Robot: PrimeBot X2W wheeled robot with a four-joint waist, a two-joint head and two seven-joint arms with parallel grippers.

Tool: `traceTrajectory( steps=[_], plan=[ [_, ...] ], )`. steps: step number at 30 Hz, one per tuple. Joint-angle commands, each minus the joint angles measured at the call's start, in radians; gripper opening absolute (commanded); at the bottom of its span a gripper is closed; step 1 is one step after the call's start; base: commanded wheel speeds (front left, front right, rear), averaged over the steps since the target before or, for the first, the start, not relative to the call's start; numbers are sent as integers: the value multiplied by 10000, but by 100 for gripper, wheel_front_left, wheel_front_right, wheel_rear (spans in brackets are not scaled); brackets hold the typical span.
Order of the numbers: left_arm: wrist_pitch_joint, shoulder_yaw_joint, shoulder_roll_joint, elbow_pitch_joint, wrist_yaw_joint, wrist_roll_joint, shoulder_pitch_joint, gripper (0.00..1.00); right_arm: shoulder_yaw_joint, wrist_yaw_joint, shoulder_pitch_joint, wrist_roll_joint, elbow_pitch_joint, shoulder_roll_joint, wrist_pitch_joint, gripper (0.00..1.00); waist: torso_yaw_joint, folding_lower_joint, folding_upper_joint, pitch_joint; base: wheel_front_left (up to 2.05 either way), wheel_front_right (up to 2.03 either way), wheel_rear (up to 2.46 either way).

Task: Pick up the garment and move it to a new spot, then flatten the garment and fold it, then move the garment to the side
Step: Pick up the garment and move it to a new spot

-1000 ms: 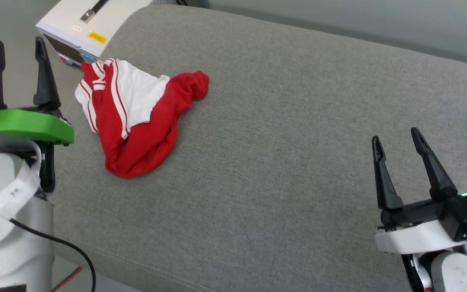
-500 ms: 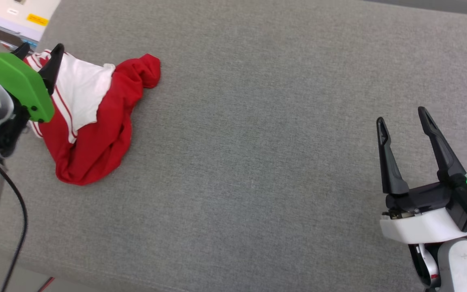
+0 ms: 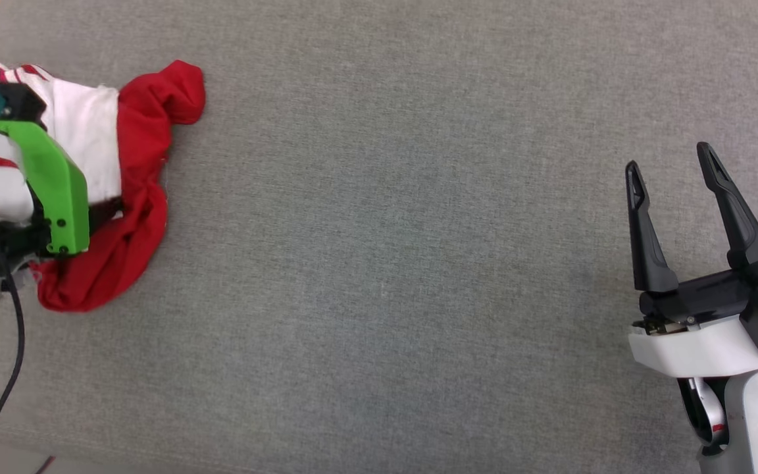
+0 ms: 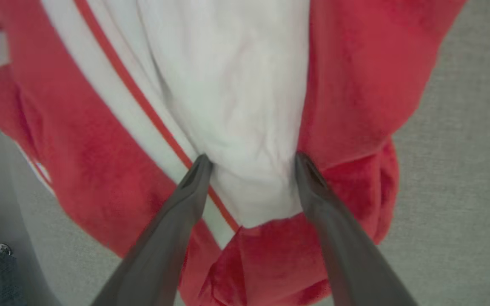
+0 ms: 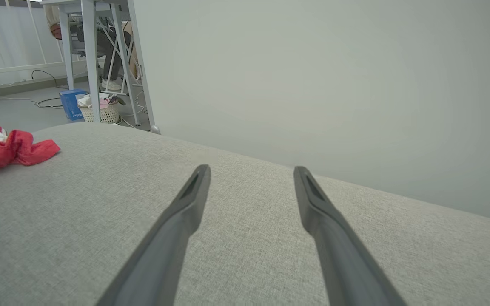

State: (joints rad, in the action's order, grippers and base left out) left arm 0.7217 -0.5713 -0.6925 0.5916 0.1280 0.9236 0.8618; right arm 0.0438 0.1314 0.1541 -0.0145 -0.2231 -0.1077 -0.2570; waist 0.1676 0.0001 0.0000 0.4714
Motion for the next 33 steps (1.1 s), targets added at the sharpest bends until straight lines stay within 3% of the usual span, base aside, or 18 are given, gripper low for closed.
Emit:
traceTrajectory(
  steps=[1, 5, 9, 10, 11, 12, 22, 33],
  plan=[
    [214, -250, 101, 195, 26, 12, -95, 100, -5, -7, 202, -21, -29, -57, -47, 100, -165, -1, 0, 221, 0, 0, 0],
    [164, -660, 649, 820, 26, 156, -454, 100, 41, -7, 254, -9, 47, -40, -47, 100, -271, -1, 0, 286, 0, 0, 0],
    [13, -995, 839, 1211, 26, 228, -528, 100, 1, -7, 224, 3, 77, -8, -47, 100, -330, -1, 0, 218, 0, 0, 0],
    [-10, -1107, 822, 1236, 26, 201, -496, 96, -17, -7, 213, 7, 88, -5, -47, 100, -330, -1, 0, 180, 0, 0, 0],
    [-77, -1238, 769, 1242, 26, 155, -435, 32, -38, -7, 192, 12, 104, 0, -47, 100, -324, -1, 0, 124, 0, 0, 0],
    [-170, -1313, 713, 1248, 26, 118, -363, 0, -61, -7, 170, 18, 115, 7, -47, 100, -313, -1, 0, 72, 0, 0, 0],
    [-2409, -1630, 21, 644, 26, -246, 493, 0, -92, -7, -188, 174, 275, 263, -47, 100, -246, -1, 0, -1020, 0, 0, 0],
    [-3640, -2800, -234, -1779, 27, -896, 906, 0, -306, -7, -753, 307, 404, 500, -47, 100, -419, -1, 0, -2272, 0, 0, 0]
  ],
)
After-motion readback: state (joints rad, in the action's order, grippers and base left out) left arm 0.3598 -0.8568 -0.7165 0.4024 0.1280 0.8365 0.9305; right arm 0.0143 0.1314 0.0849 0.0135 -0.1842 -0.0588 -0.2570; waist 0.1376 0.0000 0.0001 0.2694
